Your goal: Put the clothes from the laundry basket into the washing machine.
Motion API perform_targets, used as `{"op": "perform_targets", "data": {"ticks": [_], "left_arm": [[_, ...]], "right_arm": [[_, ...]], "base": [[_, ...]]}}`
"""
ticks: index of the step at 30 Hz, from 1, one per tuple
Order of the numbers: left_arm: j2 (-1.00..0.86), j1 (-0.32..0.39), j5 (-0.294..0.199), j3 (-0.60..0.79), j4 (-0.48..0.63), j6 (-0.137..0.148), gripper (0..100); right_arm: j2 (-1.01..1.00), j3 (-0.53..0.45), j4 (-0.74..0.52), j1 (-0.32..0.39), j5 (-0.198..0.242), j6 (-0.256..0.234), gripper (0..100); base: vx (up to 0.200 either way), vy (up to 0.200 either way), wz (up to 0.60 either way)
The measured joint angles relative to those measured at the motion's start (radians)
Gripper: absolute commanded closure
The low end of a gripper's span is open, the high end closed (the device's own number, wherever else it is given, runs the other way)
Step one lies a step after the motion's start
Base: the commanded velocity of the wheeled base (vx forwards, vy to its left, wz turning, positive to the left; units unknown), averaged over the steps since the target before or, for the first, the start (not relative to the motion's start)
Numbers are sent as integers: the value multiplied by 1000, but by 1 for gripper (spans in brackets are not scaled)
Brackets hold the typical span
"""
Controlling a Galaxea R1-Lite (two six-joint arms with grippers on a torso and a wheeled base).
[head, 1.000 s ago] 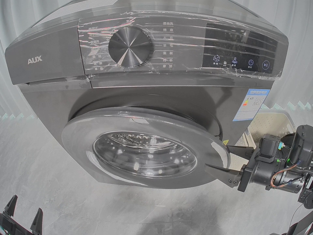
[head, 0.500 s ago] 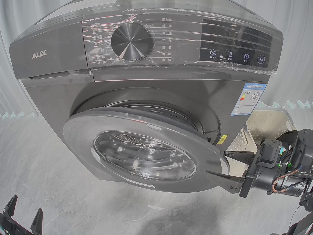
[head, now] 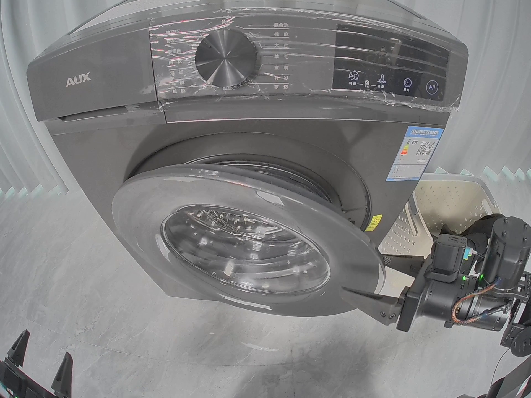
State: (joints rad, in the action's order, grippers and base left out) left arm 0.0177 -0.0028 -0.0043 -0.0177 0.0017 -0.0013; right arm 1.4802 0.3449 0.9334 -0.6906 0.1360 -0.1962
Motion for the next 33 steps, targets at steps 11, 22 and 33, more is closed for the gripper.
{"op": "perform_targets", "data": {"ticks": [11,22,33], "left_arm": [[0,0,0,0,0,0,0],[0,0,0,0,0,0,0],[0,0,0,0,0,0,0]], "right_arm": [[-34,-5,-1,18,3,0,0],[41,-2,-1,20,5,0,0],[5,-52,41,-38,47,-21,0]], "base": [[-91,0,0],[-18,0,0],[0,0,0]]}}
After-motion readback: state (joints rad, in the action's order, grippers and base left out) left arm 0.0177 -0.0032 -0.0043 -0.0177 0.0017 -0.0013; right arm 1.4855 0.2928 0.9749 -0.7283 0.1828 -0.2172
